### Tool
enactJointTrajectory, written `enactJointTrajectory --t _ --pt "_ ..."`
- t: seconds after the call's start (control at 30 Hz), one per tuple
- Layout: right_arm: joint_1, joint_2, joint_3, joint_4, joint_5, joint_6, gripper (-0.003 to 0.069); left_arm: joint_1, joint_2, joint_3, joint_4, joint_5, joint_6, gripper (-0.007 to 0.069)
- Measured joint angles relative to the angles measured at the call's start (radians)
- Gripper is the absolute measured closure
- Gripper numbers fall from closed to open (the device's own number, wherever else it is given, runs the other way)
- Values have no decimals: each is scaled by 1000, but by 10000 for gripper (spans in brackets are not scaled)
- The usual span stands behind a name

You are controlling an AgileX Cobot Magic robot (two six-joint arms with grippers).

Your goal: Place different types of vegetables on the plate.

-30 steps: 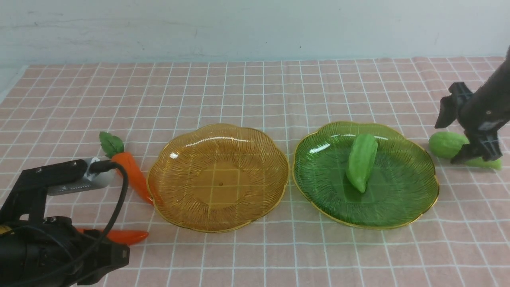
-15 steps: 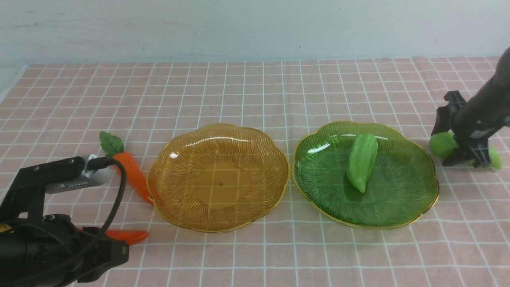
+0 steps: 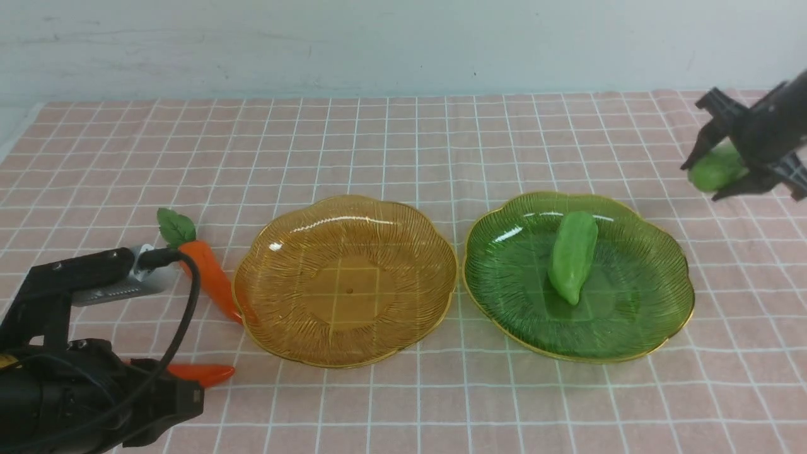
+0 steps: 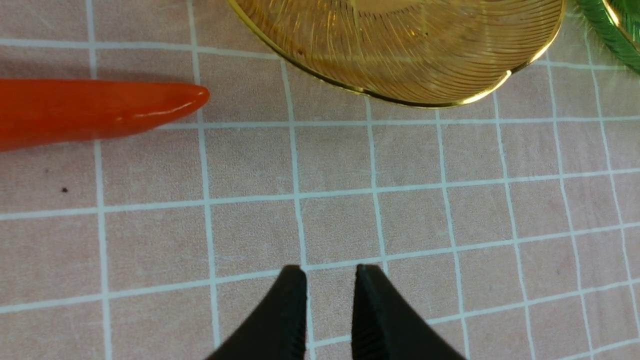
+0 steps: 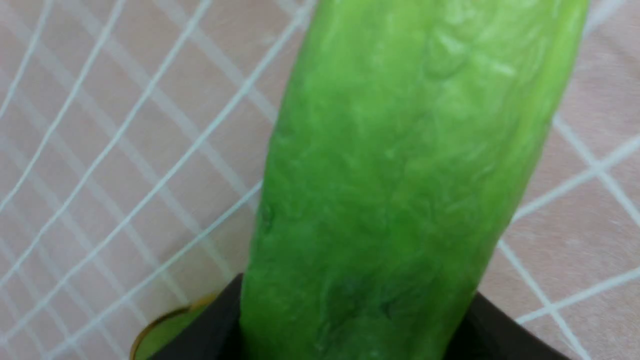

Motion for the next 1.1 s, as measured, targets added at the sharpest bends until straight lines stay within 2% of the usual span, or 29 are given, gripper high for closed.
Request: enactJointTrajectory --t 0.1,0.13,0.2,0.27,0.37,0.5,0.6,0.73,0.77,0.87,0.97,1.1 --pt "33 -17 -73 43 54 -219 268 0 0 0 0 0 0 498" --pt "33 -17 -75 43 54 -219 268 0 0 0 0 0 0 498" --pt "92 -45 -81 24 70 -329 268 0 0 0 0 0 -1 498" --pt "151 -61 -66 -15 74 -360 268 0 0 0 1 -1 -1 498" --pt "225 -80 -13 -68 76 -376 268 0 0 0 1 -3 -1 498" --pt "349 -106 105 -227 83 -393 268 0 0 0 2 -4 -1 498" --pt "388 -107 162 -319 84 -368 262 0 0 0 3 -4 -1 498" --pt "397 -107 218 -401 83 -278 186 0 0 0 3 -10 -1 489" --pt "397 -107 239 -422 81 -243 149 0 0 0 2 -16 -5 484" --pt "397 -107 267 -434 79 -202 87 0 0 0 2 -20 -27 460" --pt "397 -108 275 -431 77 -204 69 0 0 0 3 -20 -61 412" --pt "397 -163 279 -344 77 -287 68 2 1 -13 48 -20 -103 319"
